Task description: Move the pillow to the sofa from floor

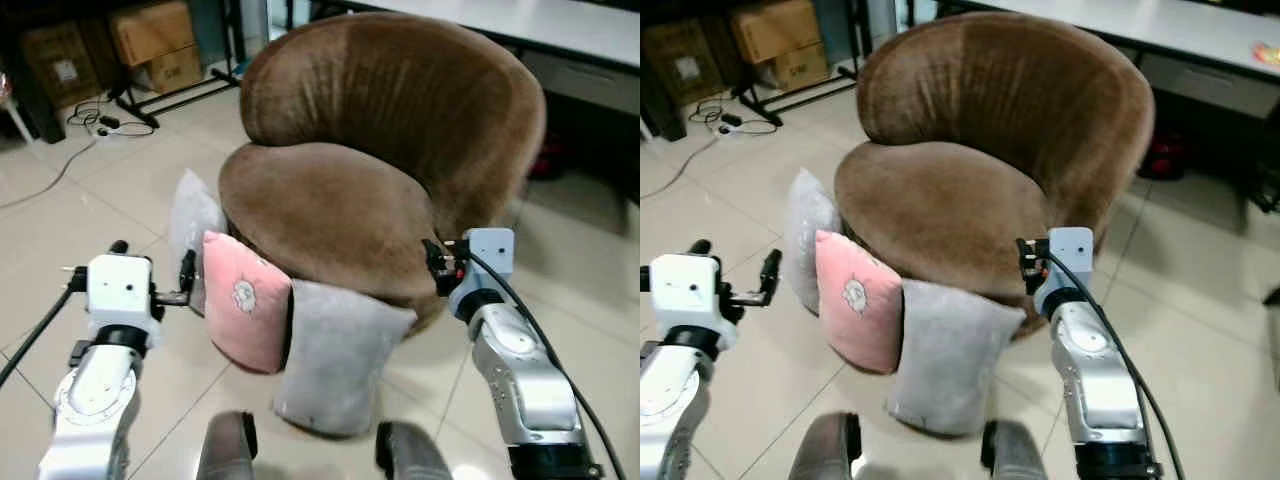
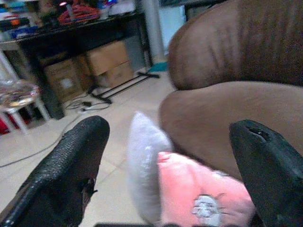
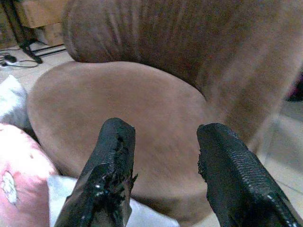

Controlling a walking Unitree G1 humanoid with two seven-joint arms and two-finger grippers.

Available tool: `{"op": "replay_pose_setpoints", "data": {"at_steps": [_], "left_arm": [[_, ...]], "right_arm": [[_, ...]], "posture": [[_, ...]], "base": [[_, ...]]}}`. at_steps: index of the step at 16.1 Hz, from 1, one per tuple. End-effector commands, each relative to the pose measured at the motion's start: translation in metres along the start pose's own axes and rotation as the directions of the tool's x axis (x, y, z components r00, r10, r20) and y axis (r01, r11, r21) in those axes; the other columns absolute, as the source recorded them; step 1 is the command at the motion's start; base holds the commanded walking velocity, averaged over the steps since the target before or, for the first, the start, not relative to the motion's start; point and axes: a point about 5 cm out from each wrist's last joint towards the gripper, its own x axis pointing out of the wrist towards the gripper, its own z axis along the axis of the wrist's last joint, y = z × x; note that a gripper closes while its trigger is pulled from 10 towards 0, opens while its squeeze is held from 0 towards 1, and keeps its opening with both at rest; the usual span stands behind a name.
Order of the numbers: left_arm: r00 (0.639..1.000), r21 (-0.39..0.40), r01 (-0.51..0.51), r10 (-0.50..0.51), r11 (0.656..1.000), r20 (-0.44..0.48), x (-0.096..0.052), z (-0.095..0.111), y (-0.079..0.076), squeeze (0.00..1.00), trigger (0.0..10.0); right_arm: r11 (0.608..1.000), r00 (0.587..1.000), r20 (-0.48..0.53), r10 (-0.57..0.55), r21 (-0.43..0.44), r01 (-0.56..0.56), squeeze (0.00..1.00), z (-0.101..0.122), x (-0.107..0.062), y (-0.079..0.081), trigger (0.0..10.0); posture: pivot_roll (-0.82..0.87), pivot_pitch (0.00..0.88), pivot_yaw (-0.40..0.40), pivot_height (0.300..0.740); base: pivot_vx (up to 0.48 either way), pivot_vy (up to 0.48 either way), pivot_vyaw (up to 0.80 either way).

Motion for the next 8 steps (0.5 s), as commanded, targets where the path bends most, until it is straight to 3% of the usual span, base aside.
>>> {"op": "replay_pose_setpoints", "data": {"at_steps": [1, 8], "left_arm": [[1.000, -0.003, -0.001, 0.001, 1.000, -0.001, -0.0005, 0.0000, -0.0002, 0.00, 10.0], [1.000, 0.001, 0.009, -0.009, 1.000, -0.002, -0.0014, -0.0006, -0.0013, 0.00, 10.0]], "right_arm": [[1.000, 1.000, 0.009, 0.000, -0.013, 0.000, 0.00, 0.0010, -0.0002, 0.0012, 10.0], [1.000, 1.000, 0.010, 0.001, -0.013, -0.001, 0.00, 0.0006, -0.0012, 0.0020, 10.0]], "posture": [[-0.06, 0.000, -0.027, 0.600], [-0.06, 0.000, -0.026, 0.600]], "base": [[0.315, 0.000, 0.00], [0.309, 0.000, 0.00]]}}
